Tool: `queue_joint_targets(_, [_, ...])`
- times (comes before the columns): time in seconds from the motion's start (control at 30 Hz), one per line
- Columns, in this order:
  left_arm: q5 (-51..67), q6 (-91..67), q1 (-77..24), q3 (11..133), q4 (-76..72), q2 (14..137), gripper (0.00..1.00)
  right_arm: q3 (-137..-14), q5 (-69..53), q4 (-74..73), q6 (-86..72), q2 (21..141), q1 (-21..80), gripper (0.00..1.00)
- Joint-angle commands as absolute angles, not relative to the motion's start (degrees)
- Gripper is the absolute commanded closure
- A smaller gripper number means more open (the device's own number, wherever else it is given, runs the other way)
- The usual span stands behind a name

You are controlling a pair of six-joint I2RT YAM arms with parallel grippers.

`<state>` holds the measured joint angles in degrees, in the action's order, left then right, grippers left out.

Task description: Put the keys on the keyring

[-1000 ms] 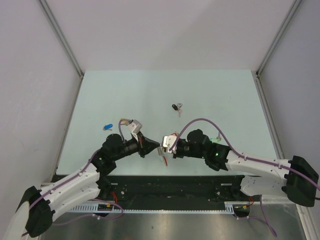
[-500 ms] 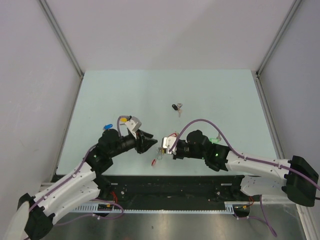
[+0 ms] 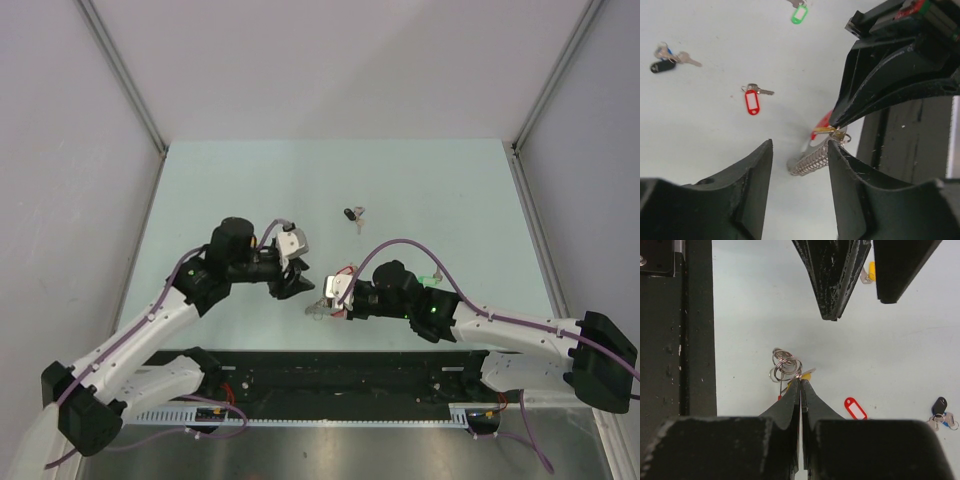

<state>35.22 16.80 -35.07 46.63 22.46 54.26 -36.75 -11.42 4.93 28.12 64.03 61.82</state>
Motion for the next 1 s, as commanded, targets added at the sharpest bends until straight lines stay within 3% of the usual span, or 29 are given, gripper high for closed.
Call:
queue_joint_targets(0.0, [33.00, 6.36, -36.73, 47.73, 21.37, 52.92, 0.49, -36.83, -11.08, 6.15, 28.56, 63.02, 61.96, 1.00])
queue_joint_targets(0.13, [25.77, -15.31, -39.19, 45.97, 18.37, 50.72, 0.52, -36.83, -10.90, 6.42, 28.48, 63.28, 61.96, 1.00])
queue_joint_targets(0.33, [17.16, -33.55, -42.88, 44.65, 21.00, 50.97, 0.54, -36.74, -10.55, 6.59, 28.39, 63.54, 61.96, 1.00])
queue_joint_targets(0.7, [16.61, -35.69, -44.03, 47.02, 24.34, 55.98, 0.72, -36.83, -10.28, 6.33, 28.30, 63.46, 61.96, 1.00])
queue_joint_targets(0.97, [19.77, -34.54, -44.03, 47.64, 25.58, 58.62, 0.75, -36.83, -10.28, 6.42, 28.21, 63.46, 61.96, 1.00])
